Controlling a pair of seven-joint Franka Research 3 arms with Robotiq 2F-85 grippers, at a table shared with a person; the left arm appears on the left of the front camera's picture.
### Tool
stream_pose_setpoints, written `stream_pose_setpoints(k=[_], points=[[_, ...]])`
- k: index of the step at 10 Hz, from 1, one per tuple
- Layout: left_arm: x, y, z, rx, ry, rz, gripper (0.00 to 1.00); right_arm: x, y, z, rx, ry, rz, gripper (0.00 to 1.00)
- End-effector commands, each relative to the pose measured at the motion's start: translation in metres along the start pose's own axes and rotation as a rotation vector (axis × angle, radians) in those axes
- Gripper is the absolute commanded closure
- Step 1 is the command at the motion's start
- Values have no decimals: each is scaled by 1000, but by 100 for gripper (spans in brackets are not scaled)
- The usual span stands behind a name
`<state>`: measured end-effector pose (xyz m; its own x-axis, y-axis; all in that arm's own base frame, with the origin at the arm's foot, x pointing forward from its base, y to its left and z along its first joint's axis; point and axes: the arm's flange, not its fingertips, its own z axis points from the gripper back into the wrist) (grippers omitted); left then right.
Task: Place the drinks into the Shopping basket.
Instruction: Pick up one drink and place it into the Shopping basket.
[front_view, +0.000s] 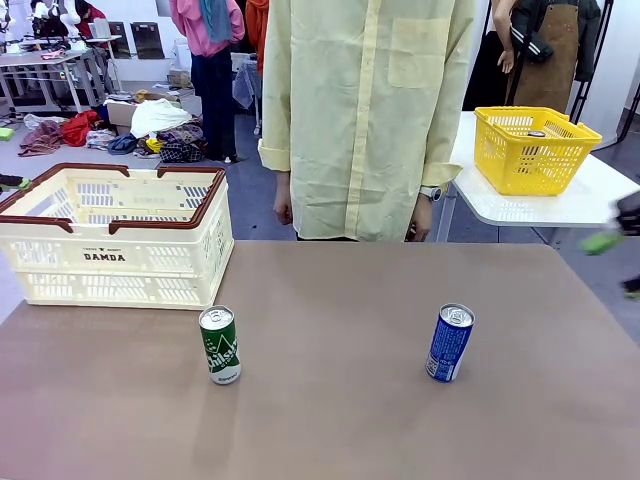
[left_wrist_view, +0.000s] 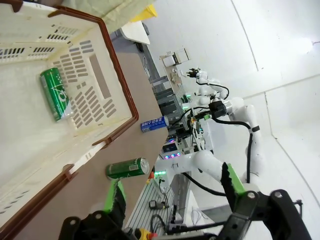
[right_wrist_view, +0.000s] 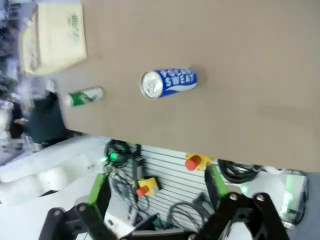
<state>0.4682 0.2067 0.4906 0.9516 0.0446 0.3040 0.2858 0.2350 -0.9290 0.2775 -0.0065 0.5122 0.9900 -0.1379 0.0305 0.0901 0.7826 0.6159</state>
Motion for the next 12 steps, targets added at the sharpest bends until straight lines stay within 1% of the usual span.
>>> stream_pose_setpoints(k=[1, 3, 4, 5, 6, 7, 8, 9, 10, 11, 12], points=[[-2, -3, 0, 4, 1, 0, 0, -3, 46, -89, -178, -25, 42, 0], [-2, -3, 0, 4, 1, 0, 0, 0, 84, -146, -318, -12, 113, 0], [-2, -3, 0, 4, 1, 0, 0, -4, 96, -169, -383, -10, 156, 0], [-2, -3, 0, 4, 1, 0, 0, -11, 104, -190, -460, -40, 209, 0], [-2, -3, 0, 4, 1, 0, 0, -13, 103, -200, -520, -85, 237, 0], [-2, -3, 0, 4, 1, 0, 0, -15, 101, -194, -543, -123, 255, 0], [-2, -3, 0, 4, 1, 0, 0, -19, 100, -175, -494, -131, 255, 0], [-2, -3, 0, 4, 1, 0, 0, -10, 117, -204, -517, -44, 270, 0], [-2, -3, 0, 4, 1, 0, 0, -10, 117, -204, -517, -44, 270, 0], [-2, -3, 0, 4, 1, 0, 0, -9, 119, -196, -532, -87, 274, 0], [-2, -3, 0, 4, 1, 0, 0, 4, 112, -181, -561, -90, 209, 0]])
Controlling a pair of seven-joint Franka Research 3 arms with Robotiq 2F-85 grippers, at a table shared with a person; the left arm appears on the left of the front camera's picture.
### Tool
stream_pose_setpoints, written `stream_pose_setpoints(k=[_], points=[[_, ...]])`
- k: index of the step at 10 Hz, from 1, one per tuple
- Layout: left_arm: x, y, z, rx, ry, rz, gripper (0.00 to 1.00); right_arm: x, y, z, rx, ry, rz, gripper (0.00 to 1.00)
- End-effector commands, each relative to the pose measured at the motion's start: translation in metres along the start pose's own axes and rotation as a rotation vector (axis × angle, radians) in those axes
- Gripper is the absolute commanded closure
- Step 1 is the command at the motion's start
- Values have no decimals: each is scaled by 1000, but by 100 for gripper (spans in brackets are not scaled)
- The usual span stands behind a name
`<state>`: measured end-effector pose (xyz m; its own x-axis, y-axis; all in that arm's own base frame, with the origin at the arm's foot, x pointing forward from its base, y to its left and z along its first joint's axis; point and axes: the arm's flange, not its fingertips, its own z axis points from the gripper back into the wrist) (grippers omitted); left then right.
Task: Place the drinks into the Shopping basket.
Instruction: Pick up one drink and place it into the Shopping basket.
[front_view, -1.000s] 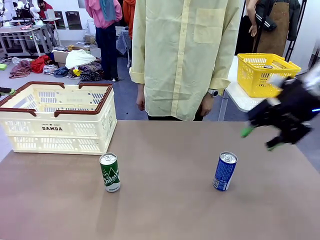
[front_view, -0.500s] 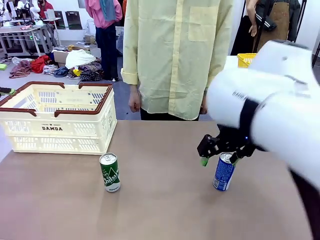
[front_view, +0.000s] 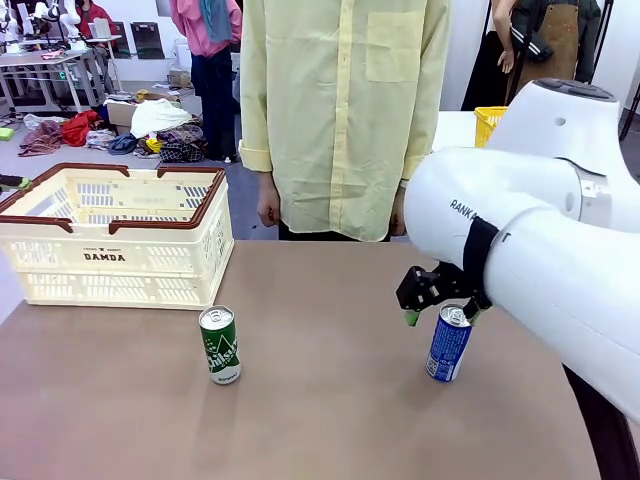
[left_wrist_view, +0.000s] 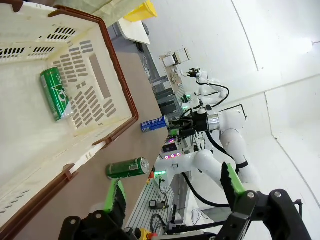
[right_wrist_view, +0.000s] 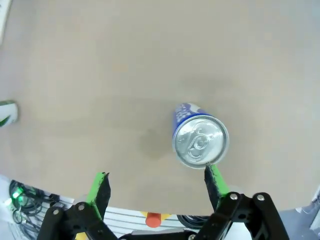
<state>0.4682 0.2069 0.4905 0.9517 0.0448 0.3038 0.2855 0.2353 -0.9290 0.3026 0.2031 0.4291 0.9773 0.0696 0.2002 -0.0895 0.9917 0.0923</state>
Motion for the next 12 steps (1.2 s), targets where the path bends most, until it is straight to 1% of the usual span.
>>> stream_pose_setpoints(k=[1, 2, 3, 4, 5, 6, 7, 8, 9, 12], points=[[-2, -3, 0, 4, 1, 0, 0, 16, -22, 14, -52, 6, -76, 0], [-2, -3, 0, 4, 1, 0, 0, 22, -27, 16, -92, 1, -107, 0], [-2, -3, 0, 4, 1, 0, 0, 27, -28, 14, -151, 21, -113, 0], [-2, -3, 0, 4, 1, 0, 0, 31, -26, 13, -151, 26, -109, 0], [-2, -3, 0, 4, 1, 0, 0, 32, -24, 12, -108, 14, -95, 0], [-2, -3, 0, 4, 1, 0, 0, 31, -26, 14, -50, 36, -89, 0], [-2, -3, 0, 4, 1, 0, 0, 31, -38, 3, -157, 18, -85, 0], [-2, -3, 0, 4, 1, 0, 0, 32, -34, 3, -124, 36, -82, 0], [-2, -3, 0, 4, 1, 0, 0, 33, -37, -2, -121, 53, -103, 0], [-2, -3, 0, 4, 1, 0, 0, 28, -31, -22, -88, 63, -101, 0]])
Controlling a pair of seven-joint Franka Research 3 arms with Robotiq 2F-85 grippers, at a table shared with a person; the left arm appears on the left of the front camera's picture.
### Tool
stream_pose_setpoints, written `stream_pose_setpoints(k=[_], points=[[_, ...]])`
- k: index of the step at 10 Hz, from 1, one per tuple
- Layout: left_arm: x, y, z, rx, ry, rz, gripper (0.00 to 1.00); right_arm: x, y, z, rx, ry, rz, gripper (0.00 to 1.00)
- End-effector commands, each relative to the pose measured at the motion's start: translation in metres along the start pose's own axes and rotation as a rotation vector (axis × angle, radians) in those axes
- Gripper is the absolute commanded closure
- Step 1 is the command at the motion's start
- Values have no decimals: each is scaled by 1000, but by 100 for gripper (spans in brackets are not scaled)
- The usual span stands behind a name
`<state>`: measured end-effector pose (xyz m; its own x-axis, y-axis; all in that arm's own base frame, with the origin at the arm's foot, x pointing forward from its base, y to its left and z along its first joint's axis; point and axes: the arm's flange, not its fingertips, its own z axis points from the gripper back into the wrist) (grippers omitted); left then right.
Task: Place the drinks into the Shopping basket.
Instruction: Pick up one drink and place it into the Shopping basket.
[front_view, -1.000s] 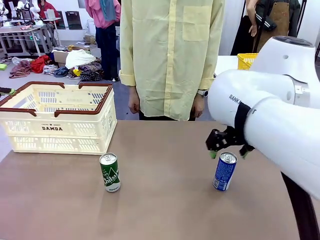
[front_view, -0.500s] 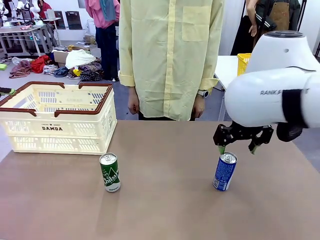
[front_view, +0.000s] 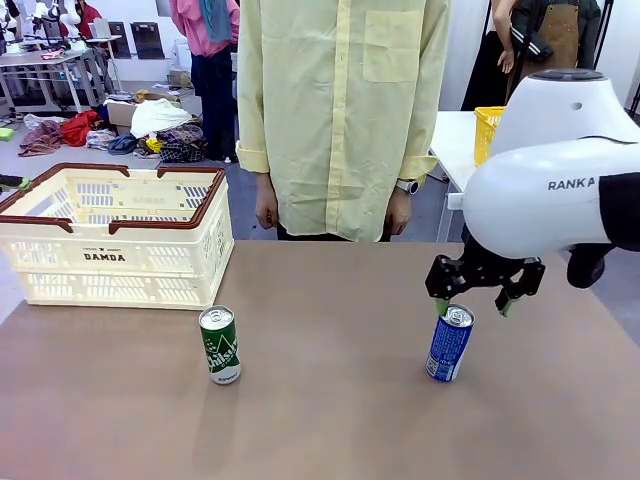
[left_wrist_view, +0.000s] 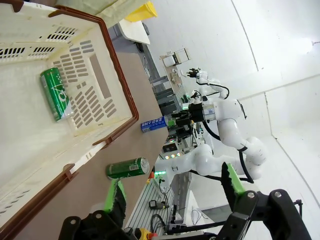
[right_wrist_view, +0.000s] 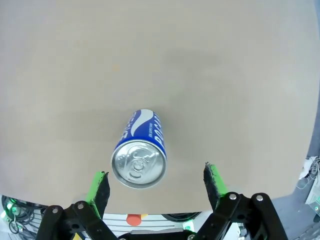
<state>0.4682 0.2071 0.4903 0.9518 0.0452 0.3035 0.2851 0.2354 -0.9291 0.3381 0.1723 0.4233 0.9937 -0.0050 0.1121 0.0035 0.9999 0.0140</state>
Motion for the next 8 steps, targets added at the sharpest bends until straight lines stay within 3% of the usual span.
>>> stream_pose_setpoints(k=[1, 8], points=[[-2, -3, 0, 4, 1, -1, 0, 0, 8, -21, 9, -19, -20, 0], [-2, -3, 0, 4, 1, -1, 0, 3, 17, -62, -42, 42, -9, 0]])
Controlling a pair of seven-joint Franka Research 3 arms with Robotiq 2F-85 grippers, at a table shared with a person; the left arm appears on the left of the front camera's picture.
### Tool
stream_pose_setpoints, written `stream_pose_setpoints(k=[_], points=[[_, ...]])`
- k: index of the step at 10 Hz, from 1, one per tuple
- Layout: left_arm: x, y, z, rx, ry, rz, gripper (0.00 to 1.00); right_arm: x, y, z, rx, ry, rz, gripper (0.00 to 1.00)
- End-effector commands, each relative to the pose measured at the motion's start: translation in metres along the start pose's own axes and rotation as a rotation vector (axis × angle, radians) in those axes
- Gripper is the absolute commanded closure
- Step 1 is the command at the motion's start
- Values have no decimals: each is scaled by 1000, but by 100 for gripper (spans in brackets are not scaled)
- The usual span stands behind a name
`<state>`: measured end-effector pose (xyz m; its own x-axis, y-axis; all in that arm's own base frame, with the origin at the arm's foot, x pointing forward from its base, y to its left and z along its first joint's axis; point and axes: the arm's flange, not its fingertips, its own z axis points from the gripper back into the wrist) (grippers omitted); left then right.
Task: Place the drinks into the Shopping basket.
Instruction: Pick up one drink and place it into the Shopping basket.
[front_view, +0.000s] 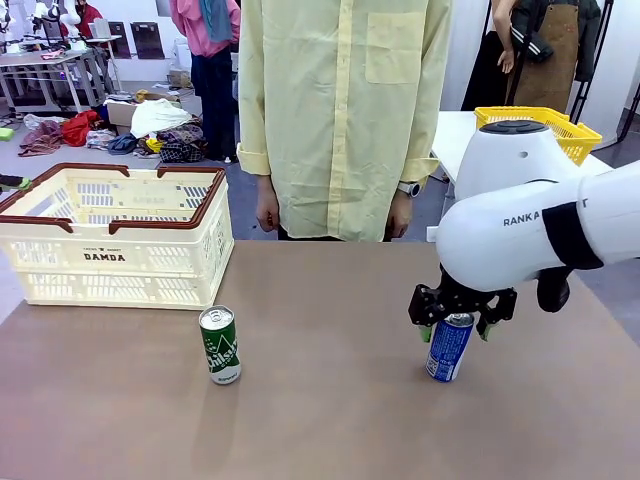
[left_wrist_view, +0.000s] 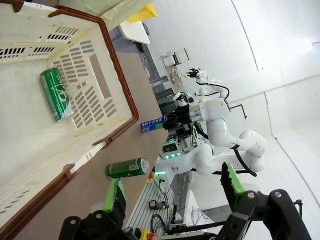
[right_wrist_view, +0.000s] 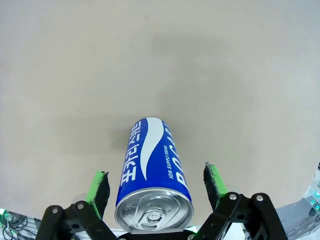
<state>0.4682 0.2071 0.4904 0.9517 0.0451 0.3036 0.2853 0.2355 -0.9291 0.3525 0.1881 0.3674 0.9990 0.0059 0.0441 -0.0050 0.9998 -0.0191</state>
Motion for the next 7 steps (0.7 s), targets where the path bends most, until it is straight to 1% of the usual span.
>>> stream_pose_setpoints(k=[1, 2, 3, 7], points=[[-2, -3, 0, 4, 1, 0, 0, -5, 2, -4, -4, -26, -17, 0], [-2, -3, 0, 4, 1, 0, 0, -3, 2, -2, -7, -24, -23, 56], [-2, -3, 0, 4, 1, 0, 0, -3, 1, -3, -4, -20, -23, 100], [-2, -3, 0, 4, 1, 0, 0, -7, 0, -1, 21, -48, 6, 100]])
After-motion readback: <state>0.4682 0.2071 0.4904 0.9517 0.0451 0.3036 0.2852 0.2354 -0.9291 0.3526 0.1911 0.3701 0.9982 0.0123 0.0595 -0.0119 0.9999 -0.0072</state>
